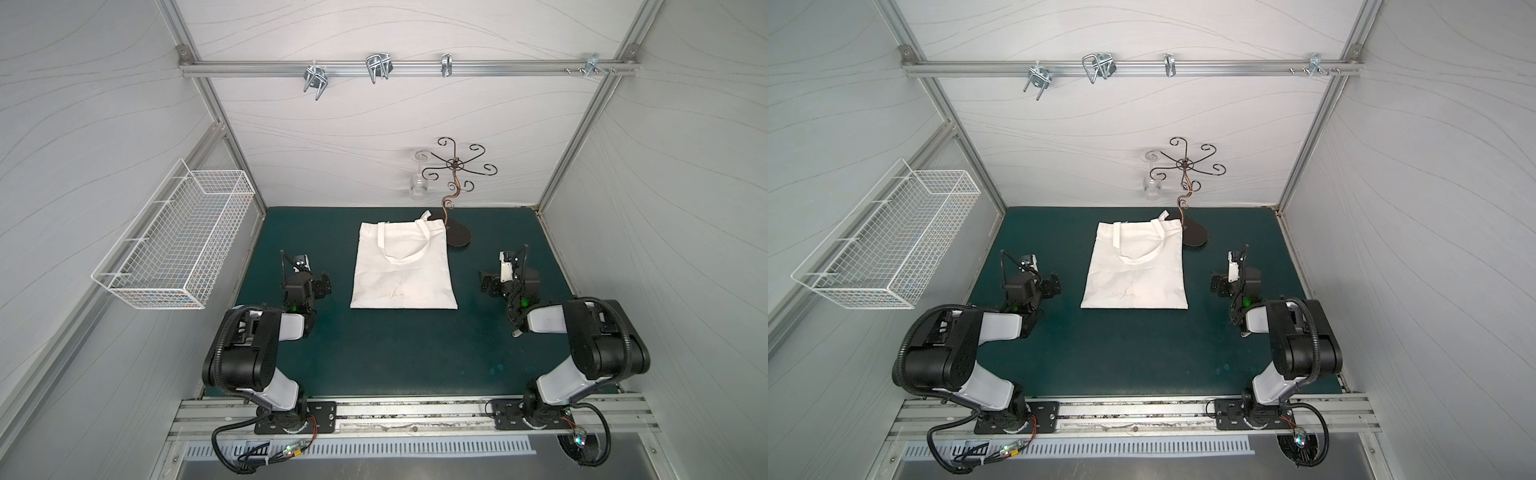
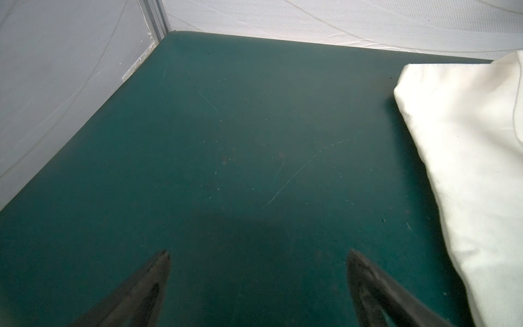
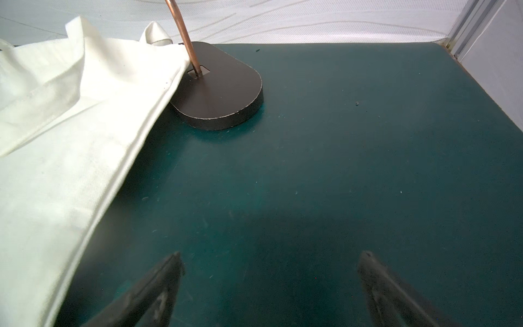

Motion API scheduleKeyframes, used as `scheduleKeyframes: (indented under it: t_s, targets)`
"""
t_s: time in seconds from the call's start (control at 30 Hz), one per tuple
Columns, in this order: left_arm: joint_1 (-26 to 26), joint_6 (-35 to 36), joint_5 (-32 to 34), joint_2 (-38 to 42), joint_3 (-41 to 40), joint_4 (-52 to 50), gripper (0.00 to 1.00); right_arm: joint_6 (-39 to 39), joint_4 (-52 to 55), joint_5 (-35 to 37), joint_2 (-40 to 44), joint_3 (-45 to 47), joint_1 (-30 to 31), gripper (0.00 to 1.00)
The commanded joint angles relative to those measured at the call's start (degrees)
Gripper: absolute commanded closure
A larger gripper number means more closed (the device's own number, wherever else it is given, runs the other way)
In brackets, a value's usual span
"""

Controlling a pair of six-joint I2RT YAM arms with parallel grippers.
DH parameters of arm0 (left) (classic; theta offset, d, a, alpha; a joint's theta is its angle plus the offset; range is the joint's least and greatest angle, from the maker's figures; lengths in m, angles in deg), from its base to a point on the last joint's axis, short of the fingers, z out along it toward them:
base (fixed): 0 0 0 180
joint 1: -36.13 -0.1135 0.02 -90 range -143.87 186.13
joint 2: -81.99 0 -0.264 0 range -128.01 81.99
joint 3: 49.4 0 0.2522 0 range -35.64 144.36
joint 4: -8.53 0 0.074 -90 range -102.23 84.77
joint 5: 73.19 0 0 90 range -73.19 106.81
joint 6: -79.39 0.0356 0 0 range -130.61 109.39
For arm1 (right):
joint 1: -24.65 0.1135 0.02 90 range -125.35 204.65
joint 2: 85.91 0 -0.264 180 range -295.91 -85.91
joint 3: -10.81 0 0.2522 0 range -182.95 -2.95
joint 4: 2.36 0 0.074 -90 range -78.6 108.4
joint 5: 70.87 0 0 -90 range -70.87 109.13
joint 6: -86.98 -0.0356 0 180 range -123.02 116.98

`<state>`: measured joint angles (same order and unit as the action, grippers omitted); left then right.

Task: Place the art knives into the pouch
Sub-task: Reset both arms

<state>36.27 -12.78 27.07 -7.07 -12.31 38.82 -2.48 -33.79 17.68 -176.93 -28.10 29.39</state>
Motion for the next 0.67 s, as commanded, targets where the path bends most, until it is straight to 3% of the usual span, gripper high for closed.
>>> scheduleKeyframes:
  t_s: [0.0,0.63]
  targets:
    - [-0.23,0.07,-0.25,-0.4,1.27,3.32,0.01,0.96,-0.23,-1.27,0.33,-0.87,-0.34,0.01]
    - [-0.23,0.02,-0.33,-0.25,1.3,3.33,0.01,0.89,-0.05,-5.58,0.14,-1.01,-1.66,0.01]
